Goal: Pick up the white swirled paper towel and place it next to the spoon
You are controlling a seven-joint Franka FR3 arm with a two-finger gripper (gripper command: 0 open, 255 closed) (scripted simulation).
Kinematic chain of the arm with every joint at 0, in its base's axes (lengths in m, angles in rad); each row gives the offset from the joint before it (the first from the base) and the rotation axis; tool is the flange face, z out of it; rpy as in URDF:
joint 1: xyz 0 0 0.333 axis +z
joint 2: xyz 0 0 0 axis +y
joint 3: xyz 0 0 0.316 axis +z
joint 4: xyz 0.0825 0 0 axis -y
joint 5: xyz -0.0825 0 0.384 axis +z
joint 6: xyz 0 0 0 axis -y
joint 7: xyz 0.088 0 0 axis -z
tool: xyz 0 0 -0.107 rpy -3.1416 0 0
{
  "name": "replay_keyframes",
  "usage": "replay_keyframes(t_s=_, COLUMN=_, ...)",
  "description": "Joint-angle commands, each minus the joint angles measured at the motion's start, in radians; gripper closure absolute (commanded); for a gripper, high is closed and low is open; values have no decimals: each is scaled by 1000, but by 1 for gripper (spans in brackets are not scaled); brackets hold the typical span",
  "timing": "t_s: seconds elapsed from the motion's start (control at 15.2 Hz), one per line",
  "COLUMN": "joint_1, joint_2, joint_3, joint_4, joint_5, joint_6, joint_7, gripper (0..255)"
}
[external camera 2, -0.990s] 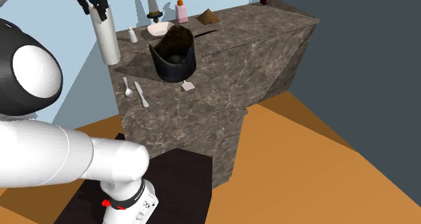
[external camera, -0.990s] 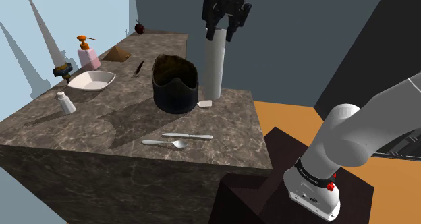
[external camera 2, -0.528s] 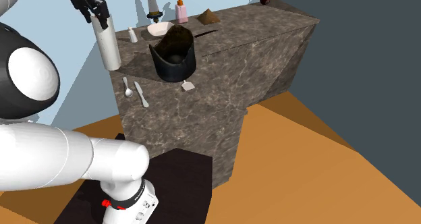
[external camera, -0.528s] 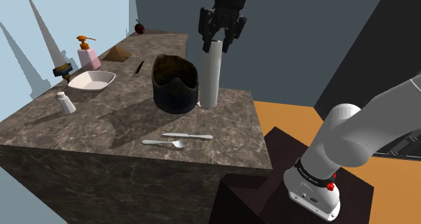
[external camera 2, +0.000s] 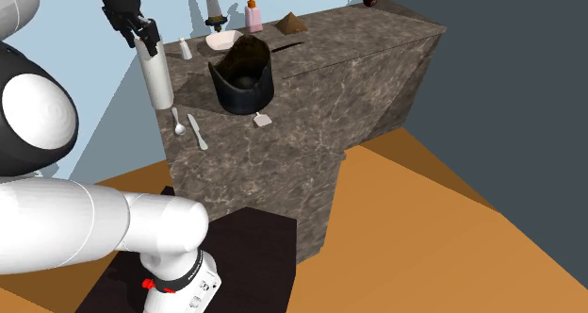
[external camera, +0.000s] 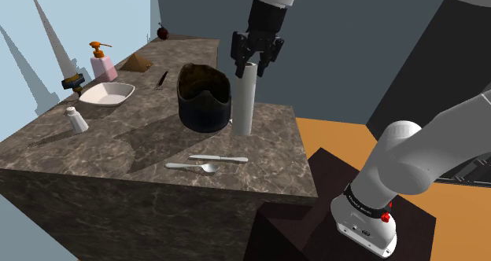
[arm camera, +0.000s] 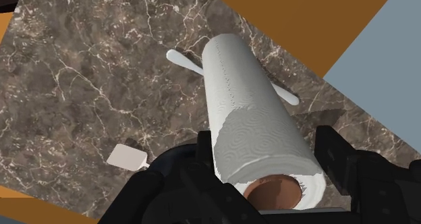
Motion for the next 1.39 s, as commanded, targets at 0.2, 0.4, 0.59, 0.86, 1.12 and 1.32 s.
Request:
replay_keyframes(t_s=0.2, joint_1=3, joint_2=-12, joint_3=5, joint_4=-78, joint_5=6, joint_6=66, joint_7=-6, gripper=255)
replay_keyframes(t_s=0.4, joint_1=5, joint_2=-16, joint_3=8, joint_4=-121, joint_5=10, joint_6=105, joint_7=-10, gripper=255)
replay_keyframes(t_s=0.59, joint_1=7, joint_2=-19, joint_3=11, joint_4=-163, joint_5=14, joint_6=145, joint_7=-13, gripper=255)
replay_keyframes(t_s=0.86, joint_1=9, joint_2=-18, joint_3=16, joint_4=-216, joint_5=19, joint_6=198, joint_7=-18, gripper=255)
replay_keyframes(t_s=1.12, joint_1=11, joint_2=-15, joint_3=21, joint_4=-267, joint_5=24, joint_6=253, joint_7=-22, gripper=255)
replay_keyframes(t_s=1.32, joint_1=13, joint_2=-9, joint_3=26, joint_4=-303, joint_5=28, joint_6=294, joint_7=-25, gripper=255)
